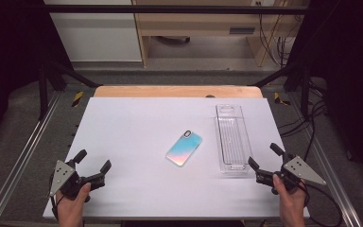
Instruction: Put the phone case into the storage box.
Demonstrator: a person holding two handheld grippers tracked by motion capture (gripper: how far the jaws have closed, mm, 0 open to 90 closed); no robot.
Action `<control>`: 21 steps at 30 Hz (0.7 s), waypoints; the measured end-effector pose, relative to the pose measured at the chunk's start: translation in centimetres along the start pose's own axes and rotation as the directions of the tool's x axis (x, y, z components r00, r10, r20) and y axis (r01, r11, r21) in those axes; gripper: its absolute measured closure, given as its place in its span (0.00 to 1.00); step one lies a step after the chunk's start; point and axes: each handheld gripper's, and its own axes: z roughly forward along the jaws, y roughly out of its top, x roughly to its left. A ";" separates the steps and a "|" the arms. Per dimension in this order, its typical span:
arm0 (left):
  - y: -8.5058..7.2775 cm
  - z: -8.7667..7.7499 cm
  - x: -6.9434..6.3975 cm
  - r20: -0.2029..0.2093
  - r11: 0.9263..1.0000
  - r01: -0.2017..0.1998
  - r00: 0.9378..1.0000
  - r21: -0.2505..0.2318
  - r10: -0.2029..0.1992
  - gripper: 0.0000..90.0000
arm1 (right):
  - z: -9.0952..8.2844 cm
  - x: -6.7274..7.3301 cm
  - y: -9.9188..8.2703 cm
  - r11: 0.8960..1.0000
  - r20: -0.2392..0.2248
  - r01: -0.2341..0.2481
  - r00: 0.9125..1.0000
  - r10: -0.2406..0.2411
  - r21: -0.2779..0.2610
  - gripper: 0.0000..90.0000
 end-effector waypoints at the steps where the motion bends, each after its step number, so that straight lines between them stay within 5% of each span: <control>1: 0.0 0.0 -0.1 -0.008 1.000 0.000 1.000 0.008 0.001 0.01 | 0.0 0.0 0.0 1.000 0.003 0.003 1.000 -0.003 0.001 0.06; 5: -0.1 0.2 -0.8 -0.005 0.999 0.015 1.000 0.044 -0.015 0.02 | -0.1 0.2 -0.1 1.000 0.010 0.014 1.000 -0.014 0.006 0.06; 12: 0.2 2.1 -3.2 0.045 0.992 -0.025 0.999 0.121 0.020 0.04 | -0.2 0.5 -0.2 1.000 0.023 0.027 0.999 -0.027 0.011 0.05; 21: 1.6 6.6 -6.1 0.171 0.974 -0.112 0.982 0.197 0.078 0.07 | -0.3 0.6 -0.1 1.000 0.024 0.029 0.999 -0.029 0.008 0.04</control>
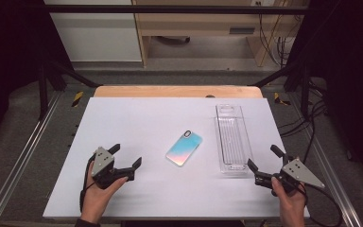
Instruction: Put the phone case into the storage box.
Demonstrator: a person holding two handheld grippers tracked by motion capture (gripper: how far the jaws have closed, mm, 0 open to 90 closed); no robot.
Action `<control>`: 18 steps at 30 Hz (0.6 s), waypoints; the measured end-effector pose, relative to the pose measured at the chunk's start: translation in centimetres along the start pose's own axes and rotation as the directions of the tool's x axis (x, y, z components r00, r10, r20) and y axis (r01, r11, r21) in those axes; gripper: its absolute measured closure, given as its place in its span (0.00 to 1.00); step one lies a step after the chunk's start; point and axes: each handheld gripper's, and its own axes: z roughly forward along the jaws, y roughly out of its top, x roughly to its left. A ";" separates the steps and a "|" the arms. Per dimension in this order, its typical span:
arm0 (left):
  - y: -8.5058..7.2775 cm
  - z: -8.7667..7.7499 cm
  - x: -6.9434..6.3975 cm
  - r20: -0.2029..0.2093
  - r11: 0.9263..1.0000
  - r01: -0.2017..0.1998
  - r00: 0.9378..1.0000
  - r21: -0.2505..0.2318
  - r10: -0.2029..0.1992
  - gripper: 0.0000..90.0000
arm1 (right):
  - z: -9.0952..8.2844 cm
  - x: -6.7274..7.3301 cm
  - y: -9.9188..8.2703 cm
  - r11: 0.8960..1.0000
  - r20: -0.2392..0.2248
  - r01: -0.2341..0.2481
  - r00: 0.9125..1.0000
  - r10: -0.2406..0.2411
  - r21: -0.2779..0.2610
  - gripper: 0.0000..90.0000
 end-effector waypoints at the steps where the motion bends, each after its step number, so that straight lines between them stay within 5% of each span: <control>1: 0.2 0.5 -0.3 0.019 1.000 -0.004 1.000 0.005 0.004 0.07 | 0.0 0.0 0.0 1.000 -0.001 -0.001 1.000 0.001 0.001 0.04; 5: 1.2 2.3 -1.2 0.073 0.999 -0.025 0.997 0.047 0.021 0.07 | 0.1 0.3 0.0 1.000 -0.009 0.018 1.000 -0.018 0.009 0.04; 18: 3.8 5.8 -2.6 0.140 0.994 -0.037 0.990 0.102 0.023 0.09 | 0.1 0.4 -0.1 0.999 -0.013 0.033 0.999 -0.033 0.013 0.04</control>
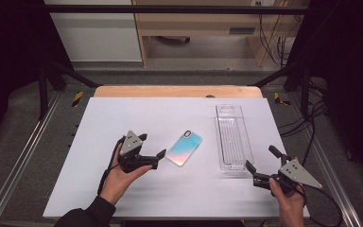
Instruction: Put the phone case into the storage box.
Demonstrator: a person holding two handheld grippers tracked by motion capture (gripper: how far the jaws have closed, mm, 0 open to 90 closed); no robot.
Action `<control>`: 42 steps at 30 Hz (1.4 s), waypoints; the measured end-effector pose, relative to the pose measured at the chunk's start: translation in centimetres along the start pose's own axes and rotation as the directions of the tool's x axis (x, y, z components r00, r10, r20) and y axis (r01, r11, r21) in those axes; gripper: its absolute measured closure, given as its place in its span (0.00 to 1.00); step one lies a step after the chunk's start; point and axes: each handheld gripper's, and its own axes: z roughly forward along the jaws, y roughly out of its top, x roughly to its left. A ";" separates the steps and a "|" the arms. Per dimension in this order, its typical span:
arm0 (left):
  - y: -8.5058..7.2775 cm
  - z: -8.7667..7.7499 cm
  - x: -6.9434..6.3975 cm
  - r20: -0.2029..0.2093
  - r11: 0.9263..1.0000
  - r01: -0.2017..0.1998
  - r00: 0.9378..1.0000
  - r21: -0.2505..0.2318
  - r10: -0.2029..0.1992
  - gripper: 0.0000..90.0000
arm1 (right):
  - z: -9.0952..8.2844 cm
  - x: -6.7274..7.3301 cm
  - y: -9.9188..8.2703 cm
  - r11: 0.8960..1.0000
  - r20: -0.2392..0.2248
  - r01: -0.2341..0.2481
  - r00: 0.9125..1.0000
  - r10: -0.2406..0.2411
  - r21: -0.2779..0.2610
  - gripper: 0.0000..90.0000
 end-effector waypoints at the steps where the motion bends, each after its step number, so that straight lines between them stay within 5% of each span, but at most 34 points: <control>1: 0.3 0.4 -0.1 0.017 1.000 0.000 1.000 -0.003 0.000 0.09 | 0.0 0.0 0.0 1.000 -0.007 0.002 1.000 -0.002 0.000 0.04; 10: 1.3 2.1 -0.8 0.053 1.000 -0.010 0.999 0.010 0.010 0.09 | 0.0 0.1 0.0 1.000 -0.006 0.002 1.000 -0.002 0.002 0.04; 23: 2.6 5.2 -1.9 0.043 0.999 -0.028 0.999 0.031 0.027 0.16 | 0.1 0.1 0.0 1.000 -0.008 0.006 1.000 -0.006 0.001 0.04; 32: 2.4 7.7 -2.2 0.035 0.998 -0.020 0.999 0.060 0.018 0.40 | 0.0 0.1 0.0 1.000 -0.006 0.010 1.000 -0.010 0.004 0.04; 37: 2.0 8.6 -2.0 0.057 0.996 0.039 0.997 0.075 -0.044 0.65 | -0.1 0.0 0.0 1.000 -0.003 0.009 1.000 -0.009 0.003 0.04; 38: 1.9 8.8 -1.9 0.051 0.996 0.042 0.998 0.080 -0.046 0.74 | -0.1 0.0 0.1 1.000 -0.004 0.010 1.000 -0.010 0.002 0.05; 42: 1.8 9.1 -1.9 0.046 0.996 0.030 0.998 0.081 -0.034 0.86 | -0.1 0.0 0.1 1.000 -0.004 0.010 1.000 -0.010 -0.003 0.05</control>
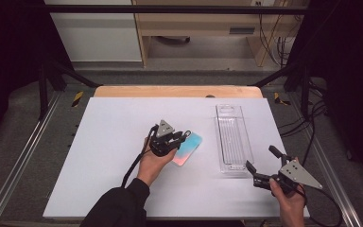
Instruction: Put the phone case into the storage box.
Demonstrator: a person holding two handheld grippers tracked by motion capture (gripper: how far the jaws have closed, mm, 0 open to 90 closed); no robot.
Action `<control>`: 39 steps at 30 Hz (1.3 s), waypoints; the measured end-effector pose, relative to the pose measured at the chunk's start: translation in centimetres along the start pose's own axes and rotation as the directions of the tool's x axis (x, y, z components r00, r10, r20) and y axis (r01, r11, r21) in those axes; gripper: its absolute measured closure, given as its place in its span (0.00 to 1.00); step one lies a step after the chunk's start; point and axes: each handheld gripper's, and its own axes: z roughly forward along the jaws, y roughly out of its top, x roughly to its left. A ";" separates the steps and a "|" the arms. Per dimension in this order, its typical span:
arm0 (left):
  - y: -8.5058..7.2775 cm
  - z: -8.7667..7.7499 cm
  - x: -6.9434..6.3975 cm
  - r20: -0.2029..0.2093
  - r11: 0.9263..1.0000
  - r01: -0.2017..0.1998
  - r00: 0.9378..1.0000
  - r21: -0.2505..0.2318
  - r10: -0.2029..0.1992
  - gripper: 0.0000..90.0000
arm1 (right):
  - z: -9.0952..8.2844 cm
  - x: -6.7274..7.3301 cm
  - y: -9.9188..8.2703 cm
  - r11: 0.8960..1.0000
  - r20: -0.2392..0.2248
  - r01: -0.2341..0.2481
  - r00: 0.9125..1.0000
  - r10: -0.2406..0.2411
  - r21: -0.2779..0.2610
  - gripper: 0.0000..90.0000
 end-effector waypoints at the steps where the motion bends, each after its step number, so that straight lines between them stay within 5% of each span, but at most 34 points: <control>1: 0.0 0.0 0.0 0.001 1.000 -0.002 1.000 0.000 0.002 0.89 | 0.0 0.0 0.0 1.000 0.000 0.001 1.000 -0.001 0.001 0.05; 5: -0.1 0.4 -0.1 0.002 1.000 -0.023 1.000 0.018 0.023 1.00 | 0.0 0.0 0.0 1.000 -0.001 0.005 1.000 -0.005 0.002 0.05; 25: -0.2 2.4 -0.9 -0.012 0.996 -0.044 0.999 0.076 0.045 1.00 | 0.0 0.2 0.0 1.000 -0.001 0.008 1.000 -0.008 0.006 0.05; 39: 0.8 7.6 -0.9 -0.007 0.989 -0.063 0.998 0.132 0.064 1.00 | 0.0 0.0 -0.1 1.000 -0.002 0.006 1.000 -0.006 0.007 0.05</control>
